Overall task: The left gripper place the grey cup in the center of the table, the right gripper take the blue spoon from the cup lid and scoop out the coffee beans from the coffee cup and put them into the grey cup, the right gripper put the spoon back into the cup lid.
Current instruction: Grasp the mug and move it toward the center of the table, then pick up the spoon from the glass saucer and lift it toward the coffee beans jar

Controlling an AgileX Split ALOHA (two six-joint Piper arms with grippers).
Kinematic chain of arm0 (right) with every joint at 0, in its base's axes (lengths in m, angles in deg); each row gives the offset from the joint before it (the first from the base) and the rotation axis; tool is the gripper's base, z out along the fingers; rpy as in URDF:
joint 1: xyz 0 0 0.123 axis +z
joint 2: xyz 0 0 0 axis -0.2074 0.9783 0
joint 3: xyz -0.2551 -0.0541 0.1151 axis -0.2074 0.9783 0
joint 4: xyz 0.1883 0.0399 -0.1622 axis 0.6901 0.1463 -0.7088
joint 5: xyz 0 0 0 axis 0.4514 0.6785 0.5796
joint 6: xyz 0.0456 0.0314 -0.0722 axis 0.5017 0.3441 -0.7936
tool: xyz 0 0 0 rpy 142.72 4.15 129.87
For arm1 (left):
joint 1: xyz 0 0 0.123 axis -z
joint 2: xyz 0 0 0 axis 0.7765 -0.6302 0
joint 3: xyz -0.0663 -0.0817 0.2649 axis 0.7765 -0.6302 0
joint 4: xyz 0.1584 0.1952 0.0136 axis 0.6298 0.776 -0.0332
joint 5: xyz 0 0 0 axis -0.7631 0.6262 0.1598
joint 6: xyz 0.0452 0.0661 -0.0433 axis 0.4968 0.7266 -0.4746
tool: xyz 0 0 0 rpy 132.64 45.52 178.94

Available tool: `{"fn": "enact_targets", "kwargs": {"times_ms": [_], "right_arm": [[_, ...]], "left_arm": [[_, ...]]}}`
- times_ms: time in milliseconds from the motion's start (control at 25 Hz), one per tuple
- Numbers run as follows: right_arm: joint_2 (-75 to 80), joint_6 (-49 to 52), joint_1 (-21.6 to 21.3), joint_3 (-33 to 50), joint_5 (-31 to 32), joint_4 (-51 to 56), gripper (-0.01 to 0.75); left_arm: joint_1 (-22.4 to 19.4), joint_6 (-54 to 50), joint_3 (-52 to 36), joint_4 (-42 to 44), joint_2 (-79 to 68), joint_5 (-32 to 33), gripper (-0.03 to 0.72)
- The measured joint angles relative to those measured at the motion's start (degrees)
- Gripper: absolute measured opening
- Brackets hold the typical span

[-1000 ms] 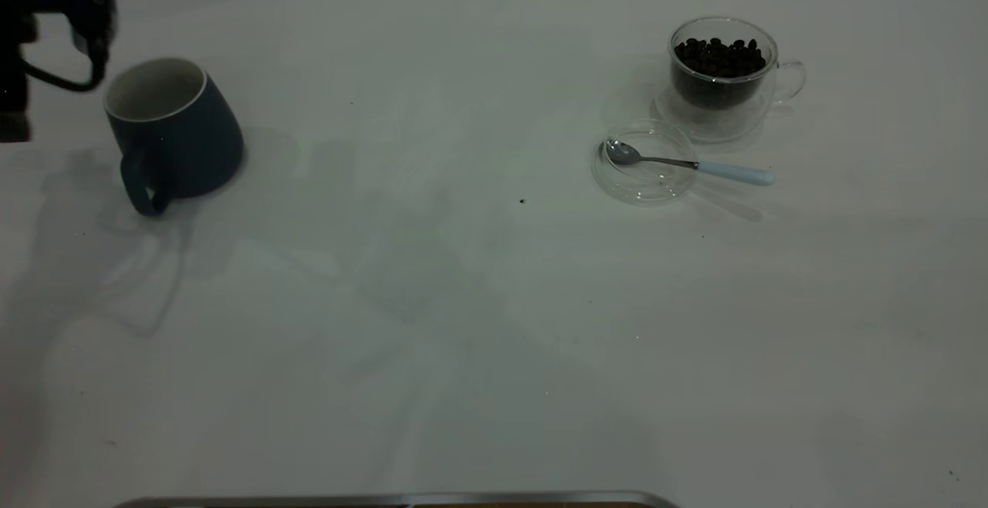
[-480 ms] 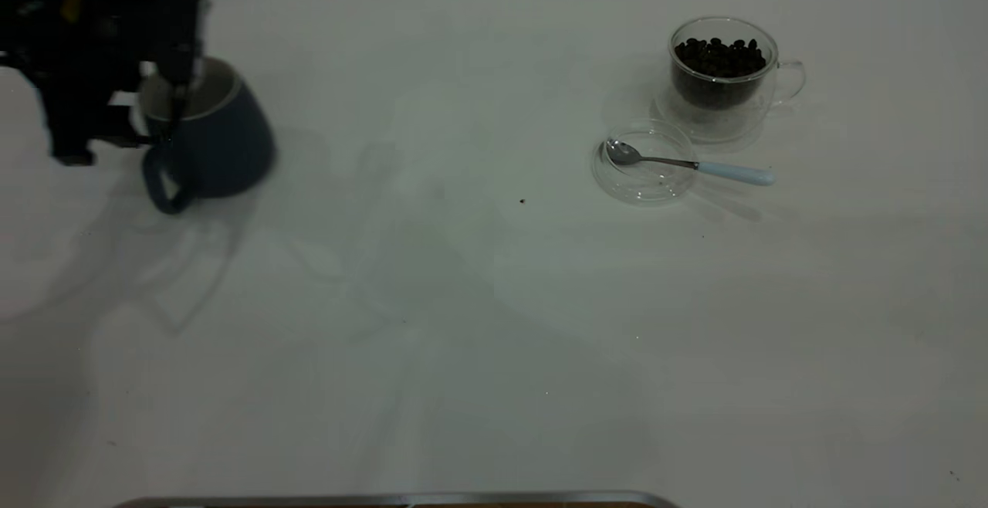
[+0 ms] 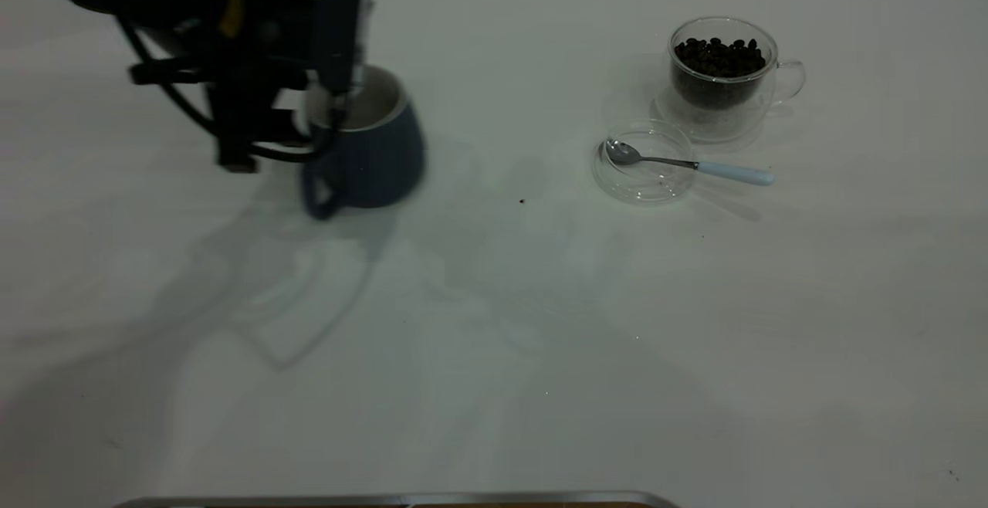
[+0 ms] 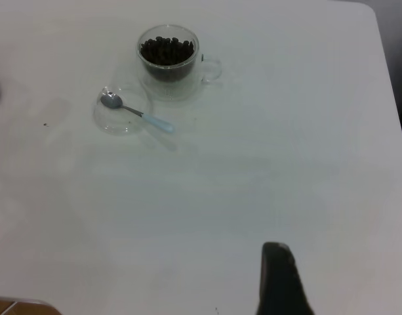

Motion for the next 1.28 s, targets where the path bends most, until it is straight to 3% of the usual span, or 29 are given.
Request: {"fn": "enact_targets", "kwargs": {"times_ms": [320,480,640,800,1000,1280], "right_arm": [[0.0,0.0,0.0,0.0,0.0,0.0,0.502],[0.0,0.0,0.0,0.0,0.0,0.0,0.502],[0.0,0.0,0.0,0.0,0.0,0.0,0.502],[0.0,0.0,0.0,0.0,0.0,0.0,0.502],[0.0,0.0,0.0,0.0,0.0,0.0,0.502],[0.0,0.0,0.0,0.0,0.0,0.0,0.502]], "left_arm": [[3.73,-9.58,0.84,0.0,0.38,-3.56,0.54],[3.73,-15.71,0.84,-0.05,5.23,2.74,0.54],[3.73,-27.3,0.84,-1.38,16.37,15.55,0.541],[3.73,-38.23,0.84,-2.44,29.8,34.65,0.541],[3.73,-40.01,0.74,-7.83,46.95,55.7,0.541],[3.73,-35.05,0.74,-19.99,70.68,70.79,0.541]]}}
